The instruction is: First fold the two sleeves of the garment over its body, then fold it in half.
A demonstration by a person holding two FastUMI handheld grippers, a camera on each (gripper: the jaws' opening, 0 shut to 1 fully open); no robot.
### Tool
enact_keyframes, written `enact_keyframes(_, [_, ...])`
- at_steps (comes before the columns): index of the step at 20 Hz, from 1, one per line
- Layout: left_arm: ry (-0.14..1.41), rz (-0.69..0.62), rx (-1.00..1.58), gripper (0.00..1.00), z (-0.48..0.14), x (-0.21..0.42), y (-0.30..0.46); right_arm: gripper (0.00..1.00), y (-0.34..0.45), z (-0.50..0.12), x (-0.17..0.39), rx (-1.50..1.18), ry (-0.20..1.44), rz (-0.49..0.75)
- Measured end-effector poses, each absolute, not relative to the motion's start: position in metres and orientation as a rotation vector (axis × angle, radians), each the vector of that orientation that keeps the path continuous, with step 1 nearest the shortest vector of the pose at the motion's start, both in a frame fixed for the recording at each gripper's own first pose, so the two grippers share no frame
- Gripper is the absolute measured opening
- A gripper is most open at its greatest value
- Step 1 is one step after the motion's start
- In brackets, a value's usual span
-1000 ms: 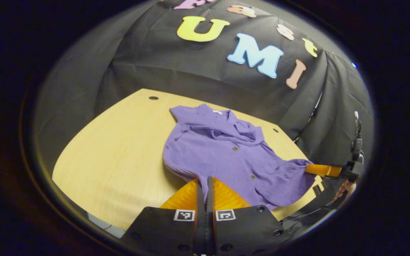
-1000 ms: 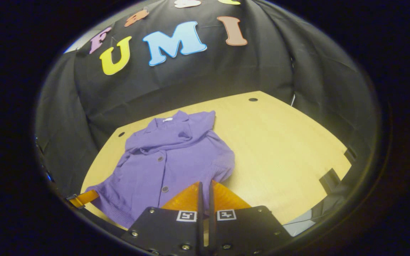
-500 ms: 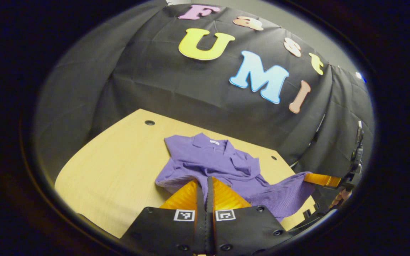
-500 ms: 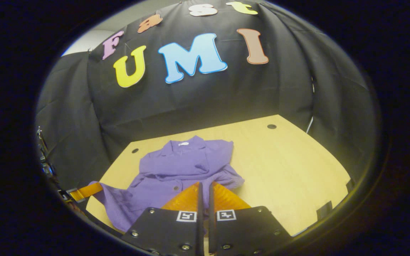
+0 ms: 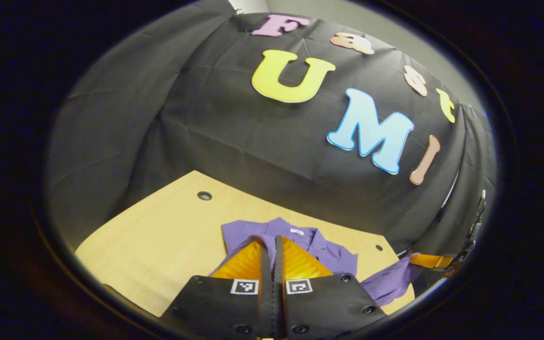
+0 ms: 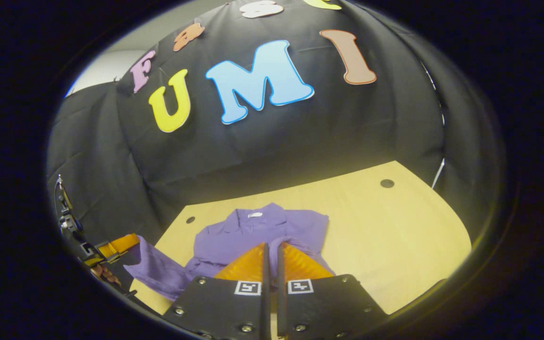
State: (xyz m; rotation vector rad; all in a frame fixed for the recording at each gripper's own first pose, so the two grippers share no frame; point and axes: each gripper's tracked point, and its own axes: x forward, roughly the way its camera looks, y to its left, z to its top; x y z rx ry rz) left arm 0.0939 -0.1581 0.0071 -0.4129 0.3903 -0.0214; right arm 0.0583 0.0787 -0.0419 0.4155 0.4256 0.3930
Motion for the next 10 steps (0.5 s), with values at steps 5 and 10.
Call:
enact_keyframes(5, [0.391,-0.015,-0.400,0.06,-0.014,0.178,-0.145,0.06,0.080,-0.050,0.125,0.472,0.470,0.330])
enact_keyframes(10, [0.444,-0.040,-0.355,0.06,-0.052,0.248,-0.143,0.06,0.081,-0.071,0.191,0.475,0.507,0.258])
